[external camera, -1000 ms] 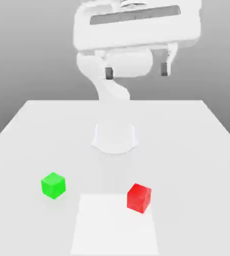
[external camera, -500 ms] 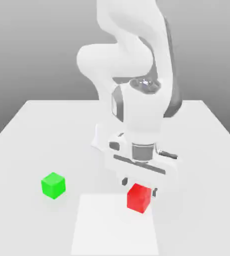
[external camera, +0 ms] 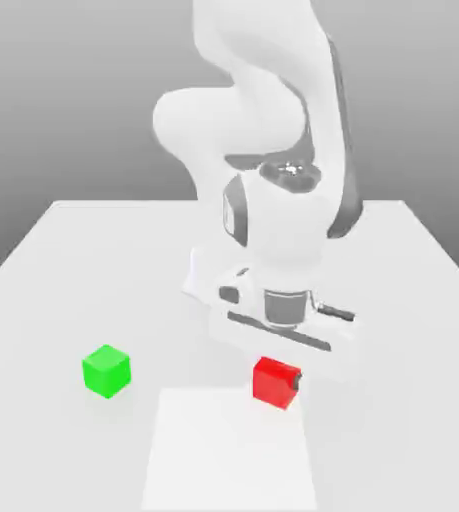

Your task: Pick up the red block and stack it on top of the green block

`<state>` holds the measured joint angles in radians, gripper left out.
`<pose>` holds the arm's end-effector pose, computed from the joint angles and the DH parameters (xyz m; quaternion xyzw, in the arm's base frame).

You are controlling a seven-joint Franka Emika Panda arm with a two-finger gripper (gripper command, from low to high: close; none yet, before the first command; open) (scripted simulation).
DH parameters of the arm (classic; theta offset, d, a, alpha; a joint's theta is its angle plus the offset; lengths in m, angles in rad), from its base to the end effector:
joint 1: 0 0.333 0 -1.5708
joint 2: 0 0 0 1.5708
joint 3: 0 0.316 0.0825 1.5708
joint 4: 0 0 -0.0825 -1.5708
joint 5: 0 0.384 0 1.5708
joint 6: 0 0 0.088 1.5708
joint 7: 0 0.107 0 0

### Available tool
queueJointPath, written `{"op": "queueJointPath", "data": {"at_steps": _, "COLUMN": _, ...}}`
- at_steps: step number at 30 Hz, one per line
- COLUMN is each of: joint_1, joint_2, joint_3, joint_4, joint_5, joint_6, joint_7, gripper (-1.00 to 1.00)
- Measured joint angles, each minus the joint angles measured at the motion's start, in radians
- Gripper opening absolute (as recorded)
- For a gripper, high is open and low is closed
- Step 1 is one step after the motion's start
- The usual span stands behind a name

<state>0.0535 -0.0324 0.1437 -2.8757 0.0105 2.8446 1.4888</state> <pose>0.3454 0.0678 0.2017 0.7956 -0.6059 0.0009 0.0001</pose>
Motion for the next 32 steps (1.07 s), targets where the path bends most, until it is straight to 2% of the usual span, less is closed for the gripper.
{"op": "queueJointPath", "data": {"at_steps": 19, "joint_1": -0.387, "joint_2": -0.235, "joint_3": -0.410, "joint_4": -0.062, "joint_5": -0.171, "joint_6": -0.168, "joint_7": -0.512, "gripper": -1.00}}
{"op": "queueJointPath", "data": {"at_steps": 24, "joint_1": -0.362, "joint_2": -0.127, "joint_3": -0.453, "joint_4": -0.058, "joint_5": -0.115, "joint_6": -0.065, "joint_7": -0.580, "gripper": -1.00}}
{"op": "queueJointPath", "data": {"at_steps": 29, "joint_1": -0.335, "joint_2": 0.028, "joint_3": -0.449, "joint_4": -0.056, "joint_5": 0.002, "joint_6": 0.082, "joint_7": -0.662, "gripper": -1.00}}
{"op": "queueJointPath", "data": {"at_steps": 30, "joint_1": -0.336, "joint_2": 0.045, "joint_3": -0.442, "joint_4": -0.056, "joint_5": 0.018, "joint_6": 0.098, "joint_7": -0.673, "gripper": 1.00}}
{"op": "queueJointPath", "data": {"at_steps": 32, "joint_1": -0.332, "joint_2": 0.045, "joint_3": -0.442, "joint_4": -0.056, "joint_5": 0.018, "joint_6": 0.098, "joint_7": -0.673, "gripper": 1.00}}
